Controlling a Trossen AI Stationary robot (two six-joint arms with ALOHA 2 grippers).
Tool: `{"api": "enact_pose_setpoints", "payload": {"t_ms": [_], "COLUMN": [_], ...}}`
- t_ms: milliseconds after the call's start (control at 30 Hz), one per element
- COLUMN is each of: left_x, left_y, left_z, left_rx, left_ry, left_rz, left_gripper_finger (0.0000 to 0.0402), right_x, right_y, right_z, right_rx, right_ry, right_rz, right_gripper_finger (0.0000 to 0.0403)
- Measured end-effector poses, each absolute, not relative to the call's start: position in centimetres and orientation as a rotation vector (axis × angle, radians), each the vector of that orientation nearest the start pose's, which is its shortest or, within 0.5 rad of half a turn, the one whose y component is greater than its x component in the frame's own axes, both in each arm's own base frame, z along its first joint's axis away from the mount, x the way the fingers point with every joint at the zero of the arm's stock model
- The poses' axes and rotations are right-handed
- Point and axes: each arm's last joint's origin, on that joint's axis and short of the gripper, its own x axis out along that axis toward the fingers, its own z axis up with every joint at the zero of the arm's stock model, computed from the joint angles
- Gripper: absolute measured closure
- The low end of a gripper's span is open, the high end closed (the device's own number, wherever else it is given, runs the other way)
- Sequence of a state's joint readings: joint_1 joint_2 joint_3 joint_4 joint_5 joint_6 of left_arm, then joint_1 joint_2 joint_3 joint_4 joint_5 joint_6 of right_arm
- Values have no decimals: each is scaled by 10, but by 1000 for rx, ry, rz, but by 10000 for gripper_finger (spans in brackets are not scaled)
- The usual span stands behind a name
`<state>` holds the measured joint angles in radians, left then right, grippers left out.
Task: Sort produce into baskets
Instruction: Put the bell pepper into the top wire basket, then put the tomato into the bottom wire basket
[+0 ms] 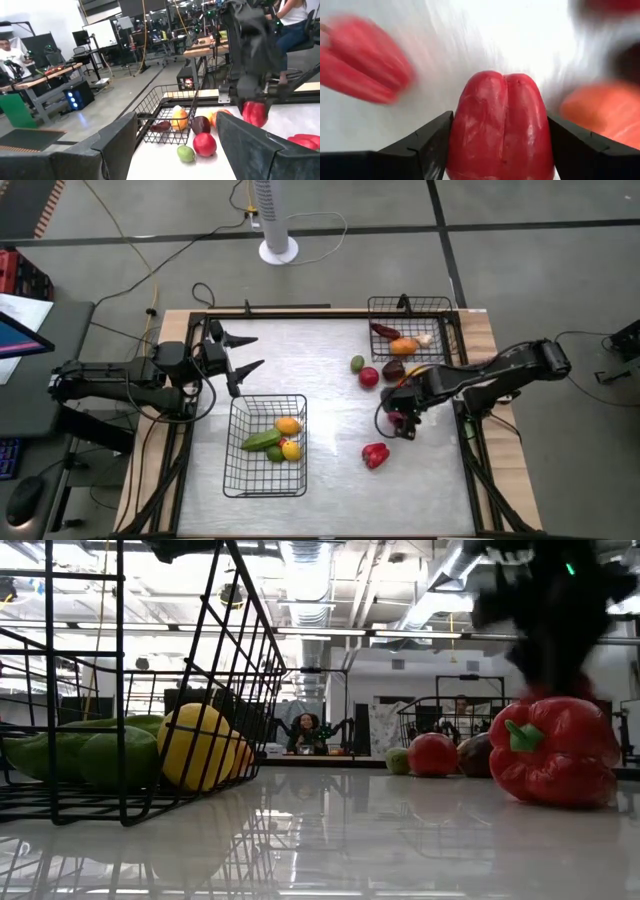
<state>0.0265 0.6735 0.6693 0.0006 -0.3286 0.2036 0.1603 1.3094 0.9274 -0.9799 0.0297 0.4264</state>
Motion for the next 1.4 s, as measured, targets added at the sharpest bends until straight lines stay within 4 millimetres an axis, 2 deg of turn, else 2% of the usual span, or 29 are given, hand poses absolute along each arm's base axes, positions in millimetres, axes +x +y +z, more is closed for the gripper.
{"api": "enact_pose_setpoints", "payload": {"t_ms": [67,133,267,367,433,633,833,1000,1100,1233,1400], "left_x": [154,154,154,154,154,154,154,154,154,154,154], "left_y": [13,13,13,13,13,13,13,13,13,13,13], "left_z": [327,327,327,327,327,328,328,328,327,327,327], "left_rx": [203,203,198,198,198,201,201,202,203,211,205], "left_ry": [40,39,39,38,38,29,29,32,34,35,35], "left_rz": [354,354,352,347,347,348,347,346,346,346,346], "left_gripper_finger": [143,143,143,143,143,143,143,143,143,143,143], "right_x": [229,235,234,229,227,223,217,216,225,245,262], "right_y": [35,32,20,9,0,-38,-68,-75,-67,-44,-15], "right_z": [253,275,302,307,308,307,305,304,303,301,274], "right_rx": [169,70,-194,-358,-403,-340,-234,-181,-73,26,38], "right_ry": [1260,1164,1028,977,985,1082,1177,1187,1140,1001,962], "right_rz": [-174,-254,-599,-819,-900,-995,-994,-977,-830,-608,-446], "right_gripper_finger": [94,96,92,87,84,71,32,7,5,11,14]}}
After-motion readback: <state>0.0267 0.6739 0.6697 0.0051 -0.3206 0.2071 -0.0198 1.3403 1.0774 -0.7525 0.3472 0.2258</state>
